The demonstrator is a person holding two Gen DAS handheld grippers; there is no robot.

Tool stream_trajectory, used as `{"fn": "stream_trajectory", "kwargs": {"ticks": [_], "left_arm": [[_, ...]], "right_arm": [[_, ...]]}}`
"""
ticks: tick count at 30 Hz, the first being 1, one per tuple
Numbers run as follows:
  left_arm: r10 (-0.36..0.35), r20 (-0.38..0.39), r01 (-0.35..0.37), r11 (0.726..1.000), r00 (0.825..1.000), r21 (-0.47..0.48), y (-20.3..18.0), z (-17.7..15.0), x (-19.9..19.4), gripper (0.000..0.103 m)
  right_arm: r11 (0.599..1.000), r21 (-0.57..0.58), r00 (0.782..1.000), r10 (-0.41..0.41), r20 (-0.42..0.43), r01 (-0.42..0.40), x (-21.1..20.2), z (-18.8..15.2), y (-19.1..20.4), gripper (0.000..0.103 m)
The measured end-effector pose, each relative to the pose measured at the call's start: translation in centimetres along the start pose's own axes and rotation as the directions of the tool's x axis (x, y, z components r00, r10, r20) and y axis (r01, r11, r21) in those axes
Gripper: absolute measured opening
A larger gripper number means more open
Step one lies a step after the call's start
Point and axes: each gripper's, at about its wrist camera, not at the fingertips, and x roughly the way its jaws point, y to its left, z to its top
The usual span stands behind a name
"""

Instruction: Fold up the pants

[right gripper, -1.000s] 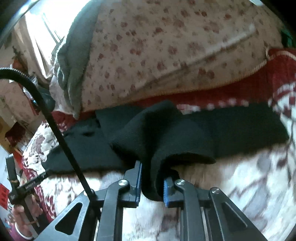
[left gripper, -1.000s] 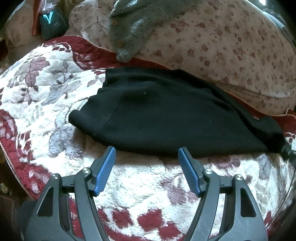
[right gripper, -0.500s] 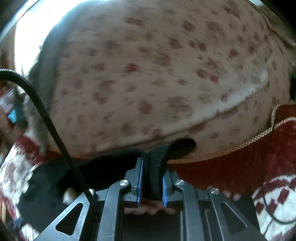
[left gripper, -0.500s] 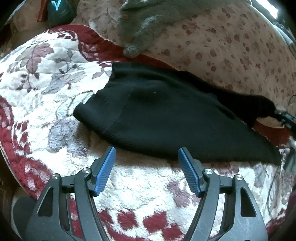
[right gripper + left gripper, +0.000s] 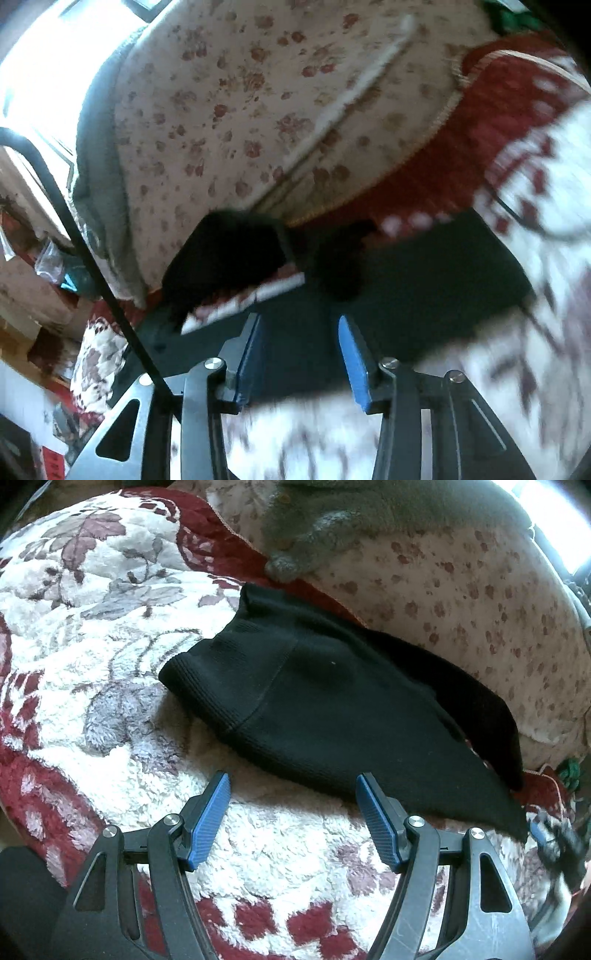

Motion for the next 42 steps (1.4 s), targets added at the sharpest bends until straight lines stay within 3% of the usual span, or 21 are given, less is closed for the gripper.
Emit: {"fn": "stream_trajectory", "kwargs": {"ticks": [6,9,16,21,24,25,26,28,29,34,42], "left_arm": [[0.012,0.027,-0.011,1.0,1.0,-0.029,-0.3,0.2,0.5,0.07],[0.032,0.036,-0.031,0.999,0.999,-0.02,-0.6,0.4,0.8,0.07],[0.118,0.069,-0.118,0.993,0.991,0.002,-2.1,1.4,2.5,0.071],[0.119,0.058,-0.118,0.993,0.991,-0.019,-2.7,2.7,3.8,0.071],[0.058,0.045,-0.056,0.997,0.997,-0.046,-2.7,3.5,4.2,0.07],[0.049,0.045,-0.047,0.998,0.998,-0.046,-2.6,3.7,4.4,0.062],[0.058,0.044,-0.056,0.998,0.997,-0.042,-2.7,3.7,4.4,0.038],[0.074,0.03,-0.073,0.997,0.997,-0.035,-2.3,3.9,4.7,0.02],[0.061,0.027,-0.06,0.997,0.998,-0.039,-2.3,3.9,4.7,0.013],[0.02,-0.002,-0.02,1.0,1.0,-0.009,-2.0,4.3,3.5,0.009],[-0.021,0.023,0.021,0.999,1.0,0.031,-1.1,5.2,-0.5,0.008]], "right_arm": [[0.997,0.059,0.999,-0.052,-0.015,0.053,-2.1,-3.6,-2.8,0.049],[0.988,0.15,0.999,-0.034,-0.027,0.038,-0.8,-3.5,-5.1,0.049],[0.977,0.212,0.998,-0.007,0.069,-0.008,2.0,-0.9,-6.8,0.049],[0.968,0.25,0.995,-0.011,0.096,-0.013,3.1,0.3,-7.9,0.037],[0.96,0.278,0.995,0.009,0.1,-0.037,3.2,0.7,-8.6,0.031],[0.956,0.289,0.995,0.012,0.103,-0.042,3.1,0.7,-8.9,0.029],[0.953,0.301,0.994,0.009,0.11,-0.042,3.0,0.7,-9.2,0.024],[0.949,0.314,0.993,-0.01,0.118,-0.028,2.6,0.5,-9.7,0.01],[0.949,0.315,0.993,-0.012,0.116,-0.025,2.6,0.5,-9.7,0.008],[0.977,0.213,0.992,-0.014,0.125,-0.013,1.7,0.7,-7.6,0.005],[0.988,0.135,0.989,0.049,0.14,-0.068,-1.7,-0.2,-4.5,0.005]]}}
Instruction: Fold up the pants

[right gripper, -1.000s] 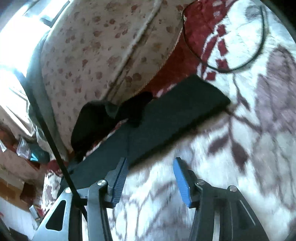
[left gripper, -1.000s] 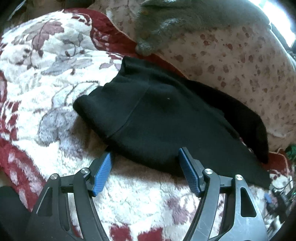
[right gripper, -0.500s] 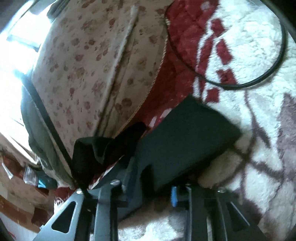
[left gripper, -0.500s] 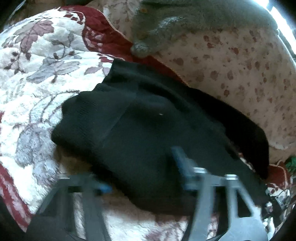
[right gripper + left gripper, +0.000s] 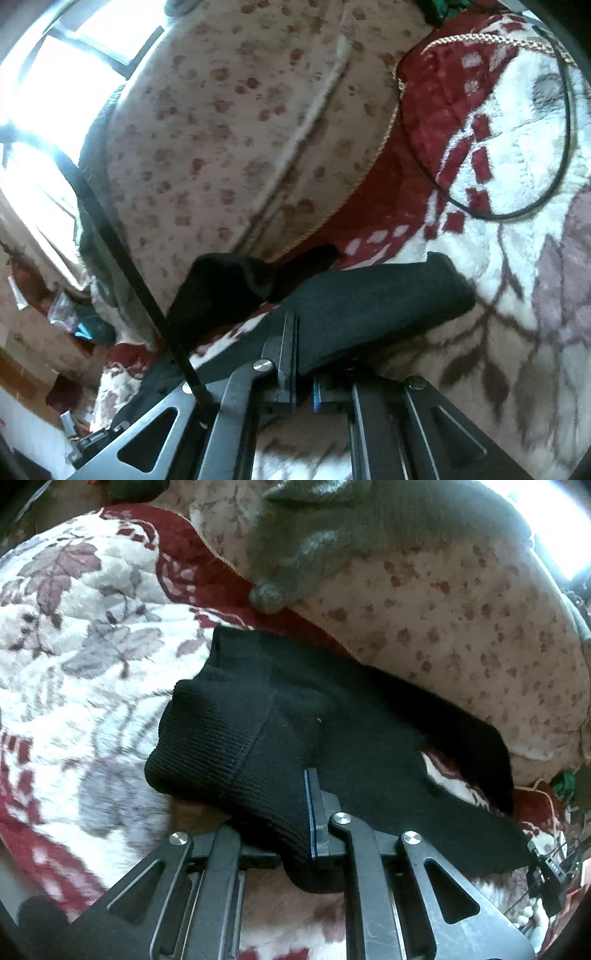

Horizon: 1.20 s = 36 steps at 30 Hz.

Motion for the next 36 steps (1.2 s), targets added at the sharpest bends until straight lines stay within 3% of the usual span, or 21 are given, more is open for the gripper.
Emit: {"fn": "stream_trajectory", "kwargs": {"ticks": [10,15,17,21,23,28,33,36], "left_arm": [[0.041,-0.035,-0.041,0.999,0.999,0.0,5.6,-1.8,-3.9,0.008],[0.069,-0.089,-0.071,0.997,0.994,-0.015,7.9,-4.2,-2.6,0.012],[0.079,-0.07,-0.081,0.996,0.994,-0.024,8.4,-4.7,-2.7,0.016],[0.068,-0.052,-0.071,0.996,0.996,-0.058,9.5,-4.9,-3.7,0.022],[0.085,-0.048,-0.089,0.993,0.995,-0.08,10.3,-4.8,-4.1,0.03],[0.153,-0.031,-0.155,0.984,0.988,-0.09,12.2,-4.8,-5.6,0.031],[0.24,0.047,-0.239,0.971,0.97,-0.025,11.5,-4.5,-7.8,0.031],[0.225,0.095,-0.227,0.974,0.97,0.003,10.1,-4.1,-9.1,0.031]], "right_arm": [[0.998,-0.014,0.993,0.061,-0.099,-0.063,-4.6,-7.7,2.4,0.005],[0.999,0.046,0.989,-0.022,-0.147,0.029,-4.3,-10.5,-0.6,0.007],[0.997,0.08,0.992,-0.004,-0.126,0.014,-4.6,-10.3,-1.6,0.008],[0.993,0.011,0.989,-0.12,-0.083,0.121,-5.7,-8.9,-1.1,0.012],[0.977,-0.021,0.973,-0.215,-0.087,0.214,-5.7,-8.3,-1.3,0.016],[0.946,-0.031,0.944,-0.325,-0.053,0.324,-7.6,-6.9,-2.7,0.021],[0.942,-0.063,0.944,-0.33,0.005,0.329,-8.8,-5.3,-0.8,0.021],[0.959,-0.091,0.963,-0.269,0.021,0.27,-8.5,-4.8,1.5,0.021]]}}
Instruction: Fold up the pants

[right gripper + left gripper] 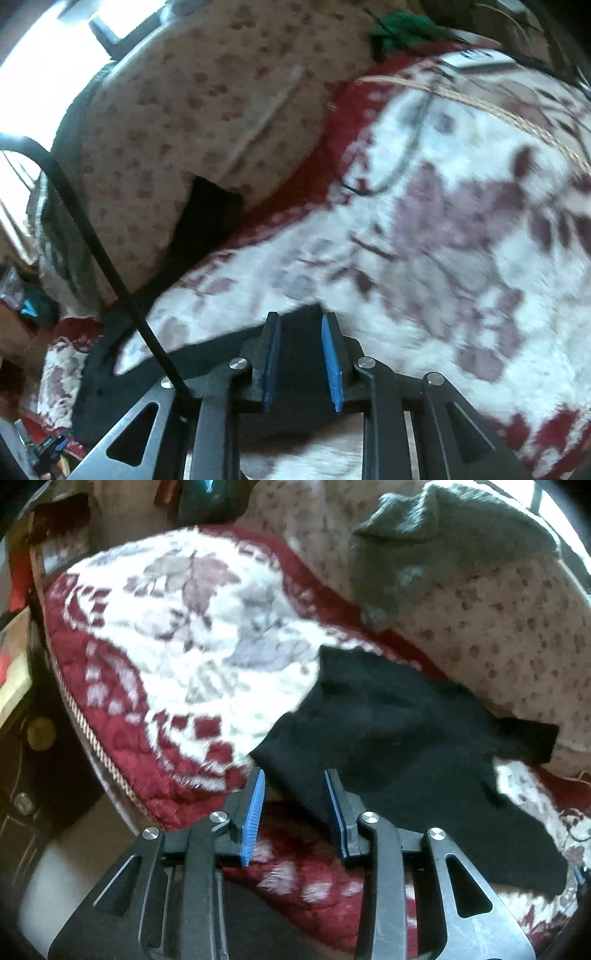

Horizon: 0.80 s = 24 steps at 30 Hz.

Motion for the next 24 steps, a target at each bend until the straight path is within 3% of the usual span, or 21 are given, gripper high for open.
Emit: {"fn": "stream_trajectory", "kwargs": {"ticks": [8,16,19,24], "left_arm": [[-0.104,-0.021,0.106,0.991,0.994,0.086,-4.9,1.1,-0.1,0.031],[-0.21,-0.091,0.224,0.957,0.973,0.182,-11.6,1.6,2.4,0.032],[-0.252,-0.13,0.275,0.938,0.959,0.213,-13.9,2.1,3.9,0.039],[-0.263,-0.171,0.301,0.917,0.95,0.263,-16.9,3.4,6.2,0.04]], "right_arm": [[0.977,-0.092,0.977,0.182,-0.11,-0.193,4.7,0.0,6.8,0.023],[0.965,-0.156,0.967,0.182,-0.177,-0.21,9.8,2.0,10.8,0.032],[0.962,-0.182,0.97,0.175,-0.168,-0.206,11.5,3.9,11.4,0.037],[0.951,-0.263,0.981,0.127,-0.147,-0.162,15.1,8.1,13.0,0.04]]}}
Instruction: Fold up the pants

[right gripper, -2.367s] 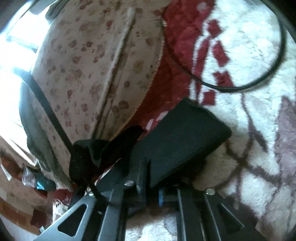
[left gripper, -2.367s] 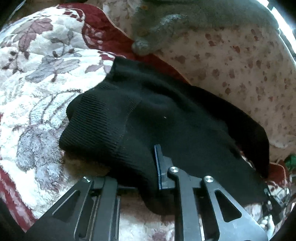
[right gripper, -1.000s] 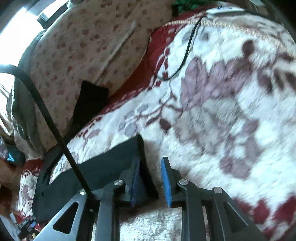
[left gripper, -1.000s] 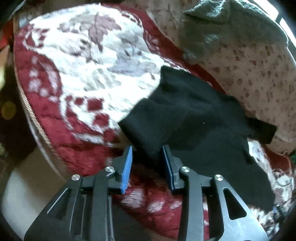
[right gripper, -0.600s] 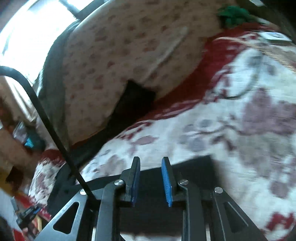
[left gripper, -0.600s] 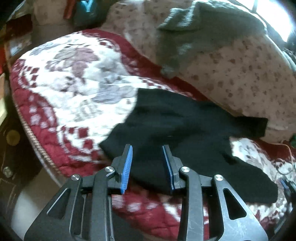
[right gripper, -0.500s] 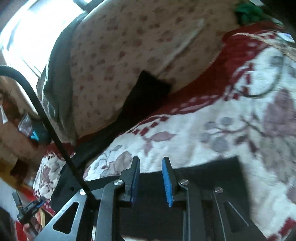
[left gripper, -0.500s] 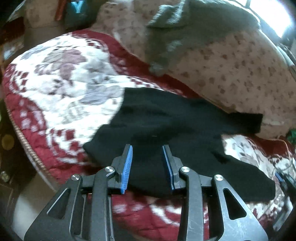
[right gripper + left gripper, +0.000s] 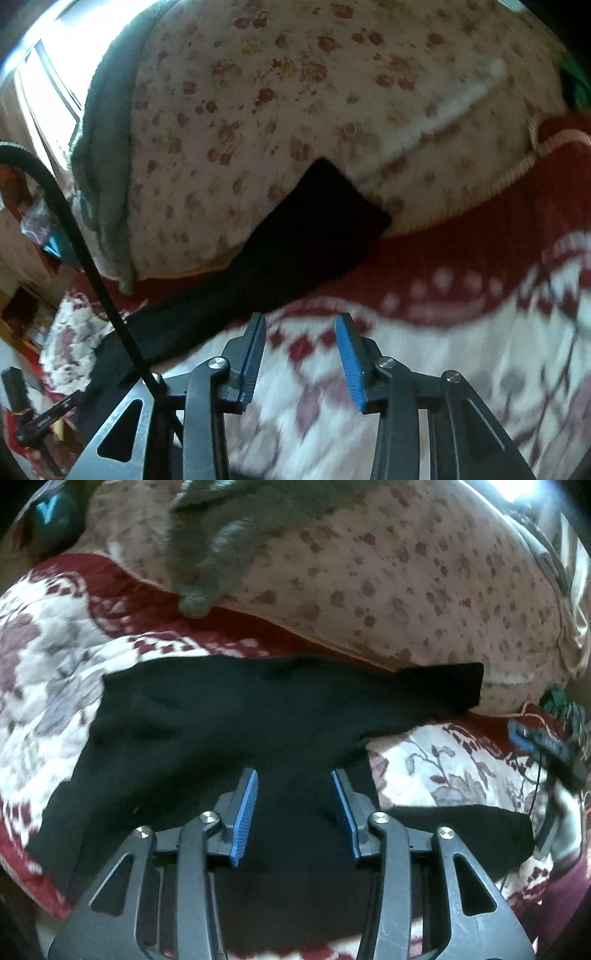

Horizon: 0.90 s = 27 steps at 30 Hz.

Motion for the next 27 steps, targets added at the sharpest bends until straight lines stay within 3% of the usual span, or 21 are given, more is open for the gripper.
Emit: {"fn": "stream_trajectory", "kwargs": {"ticks": [6,10,13,20,26,27], "left_arm": [[-0.012,-0.013,0.013,0.998,1.0,0.066,-1.0,2.8,2.3,0.04],[-0.05,-0.03,0.053,0.991,0.998,0.126,-1.4,4.7,3.9,0.04],[-0.106,-0.073,0.117,0.979,0.992,0.165,-1.3,6.1,5.6,0.04],[-0.143,-0.13,0.169,0.96,0.981,0.221,-0.2,8.5,9.5,0.04],[-0.154,-0.132,0.186,0.941,0.979,0.283,-0.2,10.6,11.3,0.04],[-0.155,-0.131,0.189,0.934,0.979,0.302,-0.4,10.9,11.5,0.04]], "right_arm": [[0.997,-0.073,0.999,-0.023,0.037,0.026,4.2,5.7,-0.2,0.048],[0.984,-0.153,0.994,-0.084,0.065,0.093,7.1,8.7,0.0,0.048],[0.962,-0.239,0.99,-0.124,0.063,0.135,8.8,9.8,0.4,0.048],[0.888,-0.41,0.978,-0.199,0.066,0.209,11.7,9.8,1.1,0.048],[0.9,-0.381,0.976,-0.178,0.124,0.212,11.6,9.9,0.1,0.035],[0.897,-0.384,0.975,-0.182,0.13,0.219,11.6,9.9,-0.1,0.028]]}}
